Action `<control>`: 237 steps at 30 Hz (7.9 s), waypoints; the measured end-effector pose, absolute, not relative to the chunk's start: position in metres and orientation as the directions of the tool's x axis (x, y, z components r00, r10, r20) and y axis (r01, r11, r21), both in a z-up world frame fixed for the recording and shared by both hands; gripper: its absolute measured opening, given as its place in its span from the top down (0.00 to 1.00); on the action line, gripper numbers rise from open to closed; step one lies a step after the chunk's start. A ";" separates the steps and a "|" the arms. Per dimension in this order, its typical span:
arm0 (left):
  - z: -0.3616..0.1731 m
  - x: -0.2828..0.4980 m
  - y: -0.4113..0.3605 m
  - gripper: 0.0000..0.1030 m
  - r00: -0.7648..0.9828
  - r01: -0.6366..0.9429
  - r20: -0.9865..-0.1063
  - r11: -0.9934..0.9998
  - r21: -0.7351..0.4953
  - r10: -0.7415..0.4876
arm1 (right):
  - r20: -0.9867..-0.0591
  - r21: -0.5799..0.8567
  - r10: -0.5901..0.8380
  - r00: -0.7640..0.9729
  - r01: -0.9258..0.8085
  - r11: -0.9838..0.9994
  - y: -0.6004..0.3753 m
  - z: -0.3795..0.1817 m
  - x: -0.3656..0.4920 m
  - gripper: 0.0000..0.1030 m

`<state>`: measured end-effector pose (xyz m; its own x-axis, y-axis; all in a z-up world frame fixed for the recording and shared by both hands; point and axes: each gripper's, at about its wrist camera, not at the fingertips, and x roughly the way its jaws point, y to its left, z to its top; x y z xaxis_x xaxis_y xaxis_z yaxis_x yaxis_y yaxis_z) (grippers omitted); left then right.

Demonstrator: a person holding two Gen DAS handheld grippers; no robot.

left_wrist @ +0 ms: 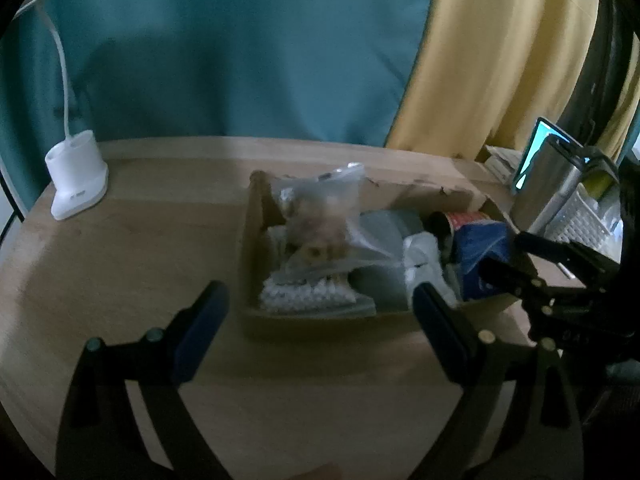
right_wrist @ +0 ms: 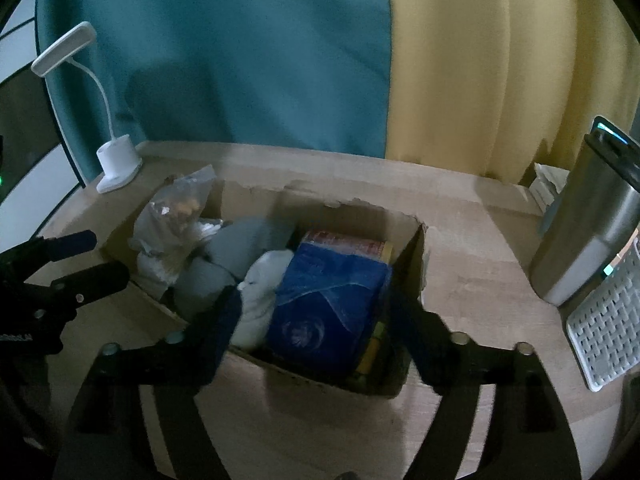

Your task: Organize objects

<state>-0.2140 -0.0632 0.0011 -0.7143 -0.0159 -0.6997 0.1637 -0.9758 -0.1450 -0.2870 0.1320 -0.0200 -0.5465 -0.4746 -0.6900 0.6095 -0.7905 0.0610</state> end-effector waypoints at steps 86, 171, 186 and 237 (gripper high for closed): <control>0.044 -0.100 -0.017 0.08 -0.781 0.165 -0.621 -0.982 -0.090 -0.074 | -0.616 0.037 -0.493 -0.615 0.602 -0.798 0.185 0.016 -0.162 0.19; 0.045 -0.035 0.005 0.08 -0.799 0.152 -0.597 -0.985 -0.076 -0.078 | -0.572 0.041 -0.518 -0.636 0.609 -0.792 0.209 0.021 -0.097 0.19; 0.045 -0.033 0.006 0.08 -0.799 0.153 -0.596 -0.986 -0.071 -0.081 | -0.577 0.042 -0.515 -0.633 0.607 -0.793 0.210 0.020 -0.098 0.19; 0.038 -0.039 0.006 0.08 -0.787 0.158 -0.612 -0.984 -0.079 -0.077 | -0.586 0.056 -0.521 -0.621 0.610 -0.790 0.204 0.020 -0.102 0.19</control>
<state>-0.0387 0.0060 0.0379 -0.7873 -0.0772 -0.6117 0.1577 -0.9843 -0.0788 -0.1018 0.2044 0.0195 -0.6208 -0.5208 -0.5860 0.6099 -0.7905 0.0563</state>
